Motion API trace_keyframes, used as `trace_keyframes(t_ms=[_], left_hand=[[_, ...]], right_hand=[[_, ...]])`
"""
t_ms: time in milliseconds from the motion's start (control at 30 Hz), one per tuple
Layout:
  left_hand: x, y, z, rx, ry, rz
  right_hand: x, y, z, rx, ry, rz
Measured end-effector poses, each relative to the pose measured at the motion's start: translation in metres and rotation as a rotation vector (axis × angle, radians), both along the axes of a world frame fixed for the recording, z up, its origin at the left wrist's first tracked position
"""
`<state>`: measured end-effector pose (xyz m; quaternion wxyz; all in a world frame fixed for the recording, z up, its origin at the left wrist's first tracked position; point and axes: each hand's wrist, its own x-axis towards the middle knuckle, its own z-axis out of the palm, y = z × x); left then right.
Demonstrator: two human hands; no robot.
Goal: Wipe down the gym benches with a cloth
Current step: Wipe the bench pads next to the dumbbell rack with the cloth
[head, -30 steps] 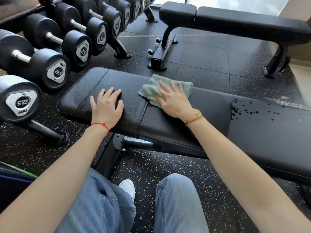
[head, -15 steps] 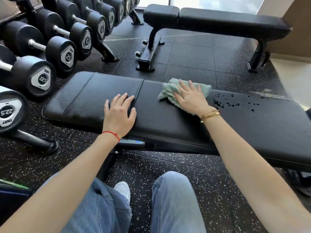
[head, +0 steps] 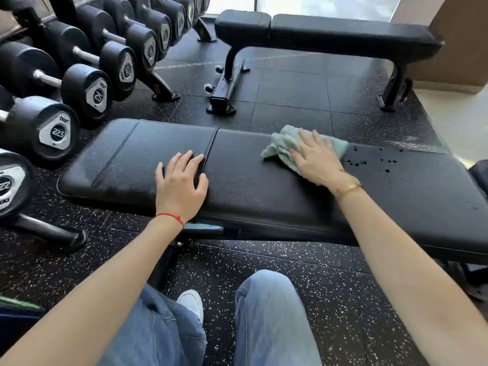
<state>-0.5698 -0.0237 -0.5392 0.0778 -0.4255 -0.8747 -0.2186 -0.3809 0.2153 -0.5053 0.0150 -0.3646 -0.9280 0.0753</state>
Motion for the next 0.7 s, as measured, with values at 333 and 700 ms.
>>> trace_keyframes(t_ms=[333,700], left_hand=[[-0.002,0.0,0.0,-0.002,-0.011,-0.012],[0.0,0.001,-0.001,-0.021,0.011,0.006]], right_hand=[[0.047,-0.097,-0.014,-0.012,0.105,0.459],[-0.033,-0.02,-0.006,0.013,-0.023,0.13]])
